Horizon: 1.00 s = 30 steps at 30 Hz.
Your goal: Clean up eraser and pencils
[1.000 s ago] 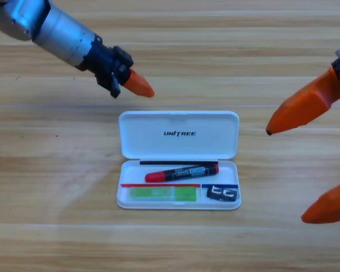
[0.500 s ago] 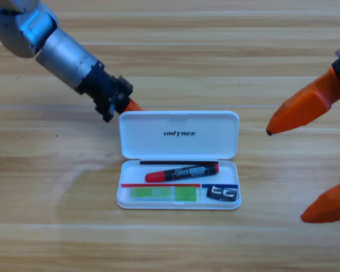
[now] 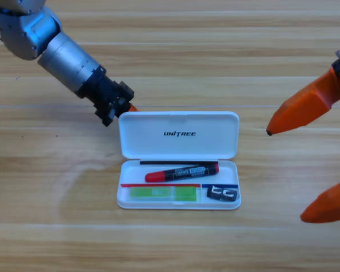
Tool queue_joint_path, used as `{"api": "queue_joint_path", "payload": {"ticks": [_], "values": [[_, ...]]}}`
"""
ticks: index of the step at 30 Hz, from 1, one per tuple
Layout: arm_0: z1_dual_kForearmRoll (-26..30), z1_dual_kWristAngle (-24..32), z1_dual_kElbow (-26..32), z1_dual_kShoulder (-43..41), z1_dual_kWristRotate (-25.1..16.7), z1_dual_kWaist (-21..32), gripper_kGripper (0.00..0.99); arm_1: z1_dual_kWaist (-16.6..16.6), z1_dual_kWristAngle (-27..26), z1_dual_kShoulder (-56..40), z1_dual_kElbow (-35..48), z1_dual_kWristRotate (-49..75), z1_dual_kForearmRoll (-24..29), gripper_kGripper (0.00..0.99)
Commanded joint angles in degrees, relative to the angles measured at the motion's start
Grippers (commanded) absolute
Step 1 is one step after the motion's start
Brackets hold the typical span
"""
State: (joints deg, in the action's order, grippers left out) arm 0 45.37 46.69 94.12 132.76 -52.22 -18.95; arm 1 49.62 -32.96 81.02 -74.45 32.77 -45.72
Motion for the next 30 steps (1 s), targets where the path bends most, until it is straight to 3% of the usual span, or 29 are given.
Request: {"api": "queue_joint_path", "payload": {"ticks": [1, 18, 30], "values": [[1.2, 0.9, -0.2, 1.0, -0.5, -2.8, 0.000, -1.5, -0.5, 1.3, 0.6, -0.3, 0.7, 0.957], [1.4, 0.9, -5.5, -3.6, -1.2, -6.0, 0.000, -1.5, -0.5, 1.3, 0.6, -0.5, 0.7, 0.957], [-2.2, 0.3, -12.1, -6.3, -0.3, -8.7, 0.000, -1.5, -0.6, 1.5, 0.5, -0.5, 0.7, 0.957]]}}
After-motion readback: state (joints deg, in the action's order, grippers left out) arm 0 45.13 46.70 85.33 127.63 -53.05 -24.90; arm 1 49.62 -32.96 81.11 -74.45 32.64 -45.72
